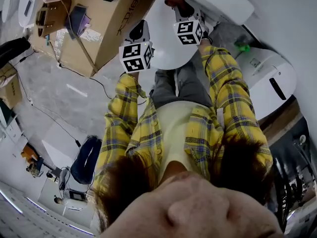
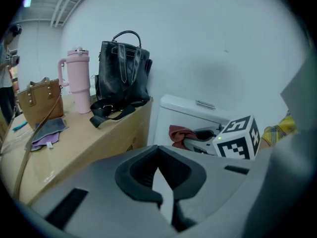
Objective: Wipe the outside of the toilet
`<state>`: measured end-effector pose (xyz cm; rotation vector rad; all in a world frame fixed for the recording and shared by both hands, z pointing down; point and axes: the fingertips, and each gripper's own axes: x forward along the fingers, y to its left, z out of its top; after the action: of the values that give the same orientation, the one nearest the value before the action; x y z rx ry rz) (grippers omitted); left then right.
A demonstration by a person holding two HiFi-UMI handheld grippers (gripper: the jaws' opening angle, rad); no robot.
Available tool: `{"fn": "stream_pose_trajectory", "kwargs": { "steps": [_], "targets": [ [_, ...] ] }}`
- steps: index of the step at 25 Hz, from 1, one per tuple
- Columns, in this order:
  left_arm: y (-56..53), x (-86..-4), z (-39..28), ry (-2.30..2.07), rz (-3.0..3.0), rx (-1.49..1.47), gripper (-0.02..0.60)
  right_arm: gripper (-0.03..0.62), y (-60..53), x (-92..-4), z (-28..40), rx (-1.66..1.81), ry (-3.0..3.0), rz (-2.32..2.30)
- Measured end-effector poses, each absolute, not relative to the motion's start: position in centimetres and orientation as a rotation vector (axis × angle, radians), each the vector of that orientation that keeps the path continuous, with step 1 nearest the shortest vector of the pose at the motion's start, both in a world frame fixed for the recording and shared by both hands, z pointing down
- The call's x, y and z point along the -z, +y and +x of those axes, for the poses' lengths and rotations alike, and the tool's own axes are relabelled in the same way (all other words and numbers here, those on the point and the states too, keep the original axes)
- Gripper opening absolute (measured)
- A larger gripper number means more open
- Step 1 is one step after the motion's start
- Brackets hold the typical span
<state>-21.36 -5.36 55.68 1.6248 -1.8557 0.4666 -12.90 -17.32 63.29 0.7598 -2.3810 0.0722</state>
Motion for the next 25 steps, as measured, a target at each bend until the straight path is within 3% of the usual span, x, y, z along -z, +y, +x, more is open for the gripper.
{"fn": "stream_pose_trajectory", "kwargs": {
  "steps": [13,25],
  "targets": [
    [-3.5,-57.1,-22.8,-1.882,1.534,-0.482,0.002,0.123,-19.4,-68.1,-17.0,-0.008,-2.292,0.722],
    [-4.5,-57.3,-21.1,-1.826,1.603,-0.503,0.002,0.123,-19.0,-70.0,-12.7,-0.057,-2.203,0.781]
  ]
}}
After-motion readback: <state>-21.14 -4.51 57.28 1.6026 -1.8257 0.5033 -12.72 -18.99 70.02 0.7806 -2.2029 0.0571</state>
